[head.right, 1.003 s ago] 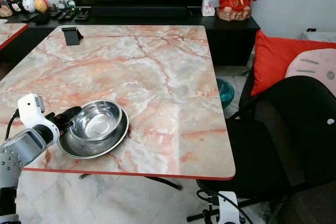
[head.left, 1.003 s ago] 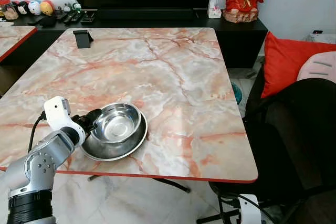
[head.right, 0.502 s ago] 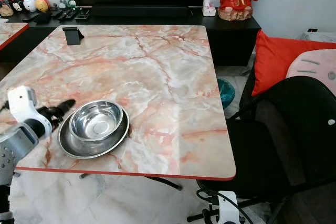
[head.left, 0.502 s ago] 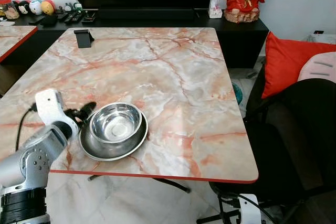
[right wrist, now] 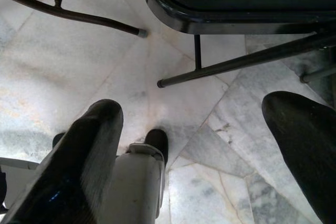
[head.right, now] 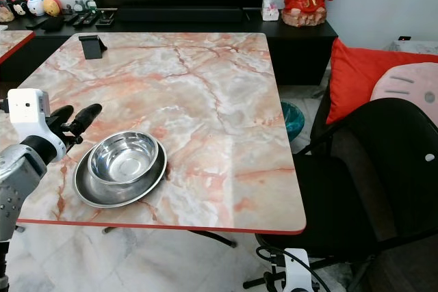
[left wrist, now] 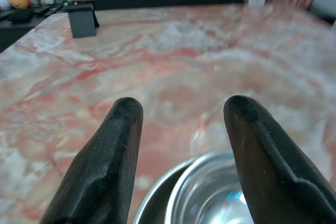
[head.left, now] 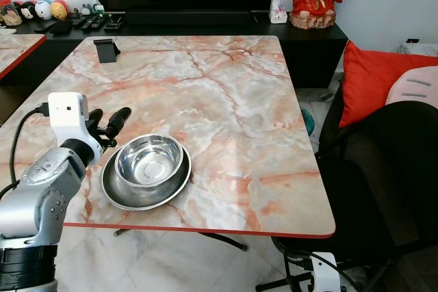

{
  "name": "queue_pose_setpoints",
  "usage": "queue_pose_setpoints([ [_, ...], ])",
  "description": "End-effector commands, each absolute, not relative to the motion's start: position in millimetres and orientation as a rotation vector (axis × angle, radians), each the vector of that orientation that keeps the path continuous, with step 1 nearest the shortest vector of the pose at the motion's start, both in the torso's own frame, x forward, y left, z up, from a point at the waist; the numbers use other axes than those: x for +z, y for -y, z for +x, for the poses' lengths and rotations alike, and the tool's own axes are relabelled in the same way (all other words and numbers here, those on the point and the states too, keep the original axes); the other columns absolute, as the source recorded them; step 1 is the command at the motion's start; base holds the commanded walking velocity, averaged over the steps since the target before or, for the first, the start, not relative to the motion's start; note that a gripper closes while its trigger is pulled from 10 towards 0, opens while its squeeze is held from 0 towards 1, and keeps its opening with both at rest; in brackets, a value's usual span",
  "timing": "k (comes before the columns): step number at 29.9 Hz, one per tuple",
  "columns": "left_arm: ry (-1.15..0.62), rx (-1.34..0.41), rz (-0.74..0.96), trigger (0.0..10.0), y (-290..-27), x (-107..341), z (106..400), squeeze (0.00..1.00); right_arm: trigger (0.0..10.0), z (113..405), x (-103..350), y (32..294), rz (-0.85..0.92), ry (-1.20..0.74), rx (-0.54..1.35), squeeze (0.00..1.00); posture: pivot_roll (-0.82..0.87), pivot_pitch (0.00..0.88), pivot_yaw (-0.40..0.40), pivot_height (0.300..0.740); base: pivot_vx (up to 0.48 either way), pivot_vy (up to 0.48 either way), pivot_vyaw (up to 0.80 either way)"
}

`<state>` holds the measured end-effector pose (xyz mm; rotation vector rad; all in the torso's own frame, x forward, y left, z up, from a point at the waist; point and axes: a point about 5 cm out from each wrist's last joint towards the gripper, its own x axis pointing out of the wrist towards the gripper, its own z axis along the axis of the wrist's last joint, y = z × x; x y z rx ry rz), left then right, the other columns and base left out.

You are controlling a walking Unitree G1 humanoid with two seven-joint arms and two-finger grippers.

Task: Setting the table

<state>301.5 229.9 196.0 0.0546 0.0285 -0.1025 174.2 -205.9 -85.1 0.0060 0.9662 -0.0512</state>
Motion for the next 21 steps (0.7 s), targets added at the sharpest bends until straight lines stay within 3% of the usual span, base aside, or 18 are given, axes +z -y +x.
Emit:
queue_pose_setpoints([
  [1, -0.033, -0.15, 0.059, 10.0, -220, 189, 300, 0.0, 10.0, 177, -84, 206, 0.006, -0.964, -0.052, 0.0, -0.05, 0.0, 0.017, 0.72, 0.0, 0.0, 0.0],
  [3, -0.054, -0.234, 0.042, 10.0, -205, 182, 297, 0.0, 10.0, 176, -84, 206, 0.006, -0.964, -0.053, 0.0, -0.05, 0.0, 0.019, 0.72, 0.0, 0.0, 0.0],
  [8, -0.112, -0.371, 0.087, 10.0, -195, 173, 291, 0.0, 10.0, 176, -84, 206, 0.007, -0.965, -0.053, 0.0, -0.05, 0.0, 0.02, 0.72, 0.0, 0.0, 0.0],
  [21, -0.237, -0.513, 0.19, 10.0, -217, 176, 276, 0.0, 10.0, 175, -85, 205, 0.006, -0.967, -0.046, 0.0, -0.04, 0.0, 0.025, 0.72, 0.0, 0.0, 0.0],
])
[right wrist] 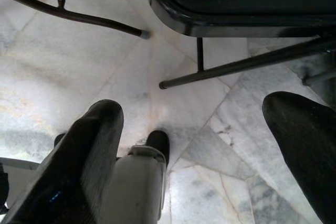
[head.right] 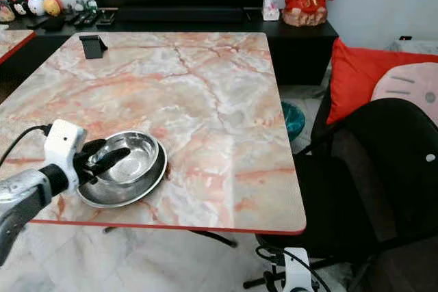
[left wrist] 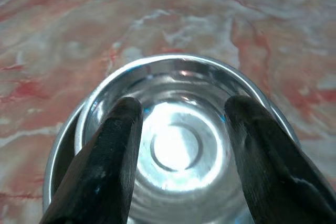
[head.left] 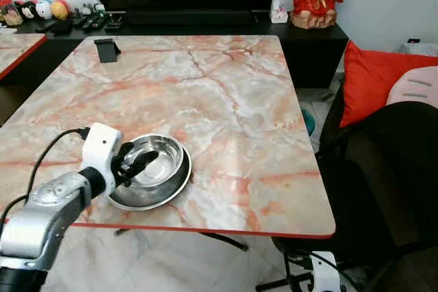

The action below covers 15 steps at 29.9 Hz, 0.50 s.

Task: Setting the table

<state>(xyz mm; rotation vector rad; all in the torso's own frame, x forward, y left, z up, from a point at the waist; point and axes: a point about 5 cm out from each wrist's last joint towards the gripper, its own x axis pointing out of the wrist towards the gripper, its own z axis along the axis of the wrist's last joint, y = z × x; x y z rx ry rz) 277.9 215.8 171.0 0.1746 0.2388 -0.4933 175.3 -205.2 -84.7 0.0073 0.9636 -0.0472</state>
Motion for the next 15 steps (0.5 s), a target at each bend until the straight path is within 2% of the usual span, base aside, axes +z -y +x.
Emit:
queue_pose_setpoints([
  [1, -0.241, -0.513, 0.197, 10.0, -219, 177, 276, 0.0, 10.0, 175, -85, 205, 0.007, -0.968, -0.046, 0.0, -0.04, 0.0, 0.025, 0.72, 0.0, 0.0, 0.0],
  [7, -0.27, -0.494, 0.224, 10.0, -221, 172, 279, 0.0, 10.0, 175, -85, 205, 0.006, -0.968, -0.045, 0.0, -0.04, 0.0, 0.027, 0.72, 0.0, 0.0, 0.0],
  [12, -0.301, -0.382, 0.272, 10.0, -224, 159, 289, 0.0, 10.0, 176, -85, 205, -0.007, -0.968, -0.035, 0.0, -0.05, 0.0, 0.026, 0.72, 0.0, 0.0, 0.0],
  [15, -0.278, -0.358, 0.41, 10.0, -221, 157, 294, 0.0, 10.0, 176, -85, 205, -0.008, -0.968, -0.033, 0.0, -0.05, 0.0, 0.026, 0.72, 0.0, 0.0, 0.0],
])
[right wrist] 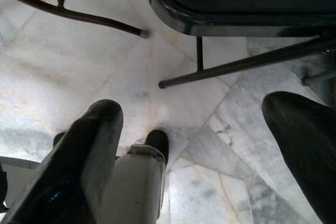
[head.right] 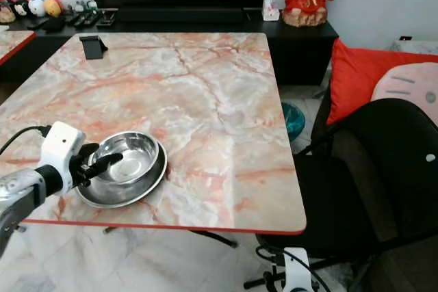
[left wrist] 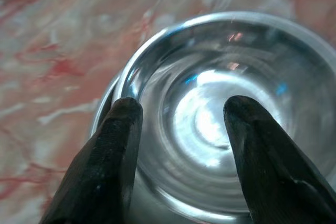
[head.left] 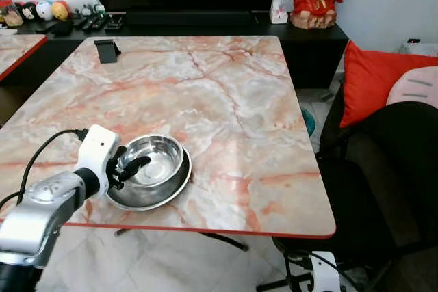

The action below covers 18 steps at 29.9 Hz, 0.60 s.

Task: Setting the table

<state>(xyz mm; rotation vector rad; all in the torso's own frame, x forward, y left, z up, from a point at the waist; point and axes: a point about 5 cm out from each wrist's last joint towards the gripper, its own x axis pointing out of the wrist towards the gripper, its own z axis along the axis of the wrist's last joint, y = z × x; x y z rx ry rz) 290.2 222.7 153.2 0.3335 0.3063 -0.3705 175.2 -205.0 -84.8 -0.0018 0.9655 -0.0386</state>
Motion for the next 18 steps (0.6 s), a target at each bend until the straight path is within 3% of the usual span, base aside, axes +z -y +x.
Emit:
queue_pose_setpoints([
  [1, -0.269, -0.355, 0.429, 10.0, -219, 157, 296, 0.0, 10.0, 176, -85, 205, -0.007, -0.968, -0.035, 0.0, -0.05, 0.0, 0.026, 0.72, 0.0, 0.0, 0.0],
  [12, -0.276, -0.401, 0.485, 10.0, -213, 153, 299, 0.0, 10.0, 176, -84, 205, -0.005, -0.967, -0.037, 0.0, -0.05, 0.0, 0.028, 0.72, 0.0, 0.0, 0.0],
  [18, -0.305, -0.426, 0.599, 10.0, -213, 148, 299, 0.0, 10.0, 177, -84, 204, -0.006, -0.967, -0.036, 0.0, -0.05, 0.0, 0.029, 0.72, 0.0, 0.0, 0.0],
])
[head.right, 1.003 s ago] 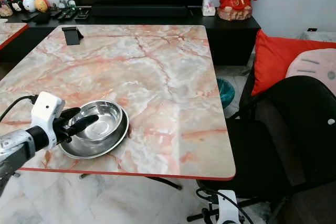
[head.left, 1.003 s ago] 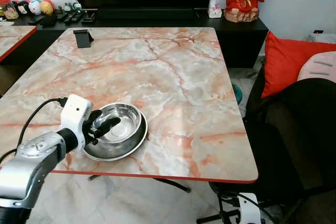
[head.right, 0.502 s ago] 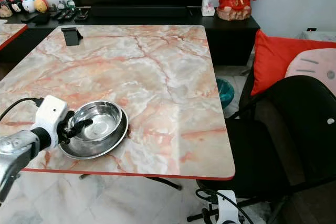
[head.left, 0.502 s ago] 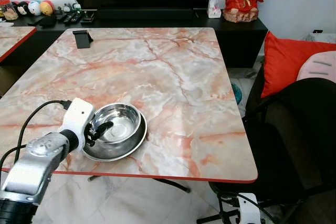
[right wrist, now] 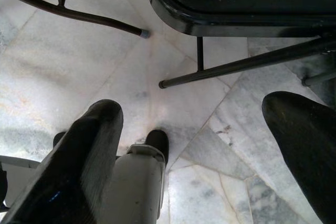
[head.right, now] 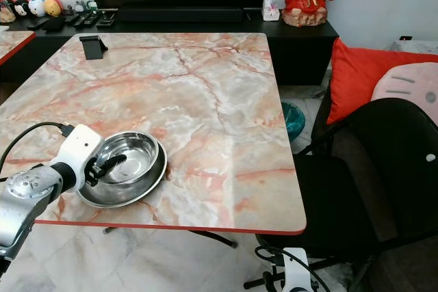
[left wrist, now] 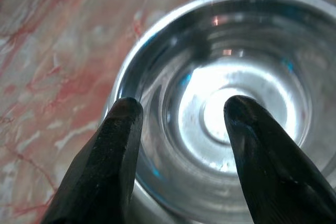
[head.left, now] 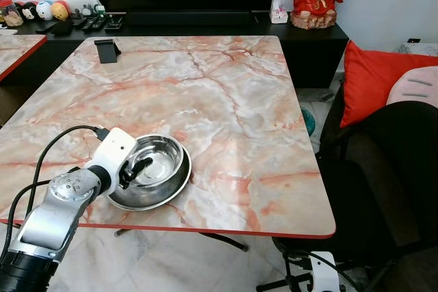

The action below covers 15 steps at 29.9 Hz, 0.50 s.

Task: Setting the table

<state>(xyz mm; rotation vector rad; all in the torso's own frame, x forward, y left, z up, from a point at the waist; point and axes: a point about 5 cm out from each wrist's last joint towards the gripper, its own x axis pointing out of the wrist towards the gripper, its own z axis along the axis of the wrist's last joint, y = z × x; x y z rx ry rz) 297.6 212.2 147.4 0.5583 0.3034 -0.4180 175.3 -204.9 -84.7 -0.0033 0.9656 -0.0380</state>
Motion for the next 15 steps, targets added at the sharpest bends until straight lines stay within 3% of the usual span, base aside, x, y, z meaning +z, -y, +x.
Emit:
queue_pose_setpoints([
  [1, -0.303, -0.425, 0.595, 10.0, -212.6, 147.7, 299.9, 0.0, 10.0, 176.6, -84.3, 204.4, -0.005, -0.967, -0.036, 0.0, -0.05, 0.0, 0.03, 0.72, 0.0, 0.0, 0.0],
  [15, -0.3, -0.42, 0.668, 10.0, -213.6, 149.9, 302.3, 0.0, 10.0, 176.8, -84.3, 204.1, -0.004, -0.967, -0.037, 0.0, -0.04, 0.0, 0.03, 0.72, 0.0, 0.0, 0.0],
])
